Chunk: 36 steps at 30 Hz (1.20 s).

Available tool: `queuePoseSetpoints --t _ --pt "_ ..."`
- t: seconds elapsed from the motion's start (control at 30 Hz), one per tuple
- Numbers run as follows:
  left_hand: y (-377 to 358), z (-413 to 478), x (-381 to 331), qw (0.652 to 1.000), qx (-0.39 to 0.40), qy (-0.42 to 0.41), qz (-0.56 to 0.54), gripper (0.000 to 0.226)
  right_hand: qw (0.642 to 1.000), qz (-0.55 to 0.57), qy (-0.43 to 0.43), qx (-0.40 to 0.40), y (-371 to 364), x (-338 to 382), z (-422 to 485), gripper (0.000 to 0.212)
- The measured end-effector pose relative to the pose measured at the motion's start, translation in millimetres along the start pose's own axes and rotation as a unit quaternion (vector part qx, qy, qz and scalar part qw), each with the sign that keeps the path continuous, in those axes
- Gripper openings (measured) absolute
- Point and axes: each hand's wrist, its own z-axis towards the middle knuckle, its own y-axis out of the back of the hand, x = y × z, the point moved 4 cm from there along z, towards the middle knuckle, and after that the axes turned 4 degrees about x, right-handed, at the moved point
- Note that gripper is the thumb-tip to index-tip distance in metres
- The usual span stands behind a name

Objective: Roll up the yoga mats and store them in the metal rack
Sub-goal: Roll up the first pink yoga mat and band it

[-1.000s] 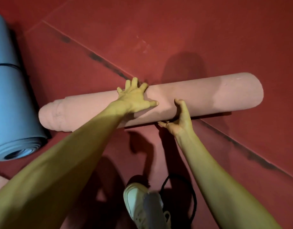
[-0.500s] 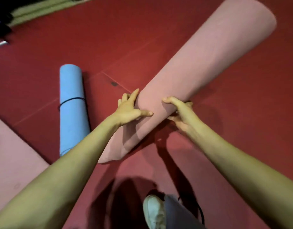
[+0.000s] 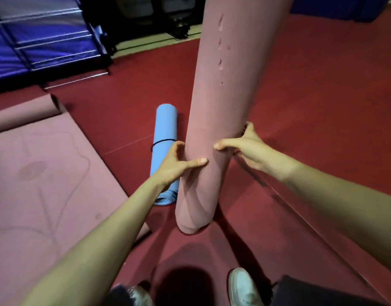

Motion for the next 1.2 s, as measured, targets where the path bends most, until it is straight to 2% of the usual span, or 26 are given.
queuePoseSetpoints --t 0.07,0.17,0.23,0.33,0.4,0.5,0.6,0.7,0.87,0.9,0.97,1.03,1.13,1.2 --pt "9 -13 7 1.000 -0.015 0.011 -0.024 0.089 0.999 -0.028 -0.005 0.033 -10 3 -4 0.085" --pt "21 -28 8 0.999 0.009 0.034 -0.002 0.120 0.993 -0.057 -0.015 0.098 -26 6 -11 0.091" --pt "30 -35 3 0.999 0.014 0.041 0.017 0.125 0.986 -0.082 -0.013 0.142 -39 12 -18 0.095" --pt "48 -42 -19 1.000 0.004 0.012 -0.019 0.113 0.985 -0.076 -0.001 0.154 -56 35 -29 0.093" --pt "58 -50 -37 0.998 0.031 0.003 -0.054 0.100 0.986 -0.070 0.017 0.153 -64 61 -39 0.087" --pt "72 -61 -63 0.998 0.046 -0.023 -0.045 0.101 0.981 -0.100 0.047 0.159 -73 91 -52 0.088" --pt "85 -72 -101 0.992 0.047 -0.092 -0.073 0.104 0.977 -0.095 0.102 0.162 -81 117 -64 0.101" --pt "95 -83 -142 0.982 0.059 -0.160 -0.083 0.098 0.970 -0.111 0.148 0.156 -89 143 -70 0.115" --pt "109 -96 -181 0.972 0.026 -0.204 -0.116 0.093 0.949 -0.178 0.222 0.136 -102 174 -80 0.127" --pt "110 -97 -186 0.969 0.022 -0.210 -0.125 0.091 0.945 -0.193 0.229 0.134 -104 178 -81 0.130" --pt "111 -99 -195 0.964 0.008 -0.221 -0.146 0.071 0.941 -0.205 0.233 0.134 -106 187 -84 0.134" --pt "116 -97 -200 0.962 -0.032 -0.223 -0.156 0.067 0.944 -0.198 0.227 0.133 -107 198 -86 0.129" --pt "121 -94 -210 0.961 -0.076 -0.220 -0.152 0.081 0.950 -0.181 0.199 0.160 -108 214 -95 0.100" --pt "124 -96 -220 0.960 -0.131 -0.219 -0.118 0.064 0.952 -0.173 0.179 0.179 -109 220 -99 0.076"
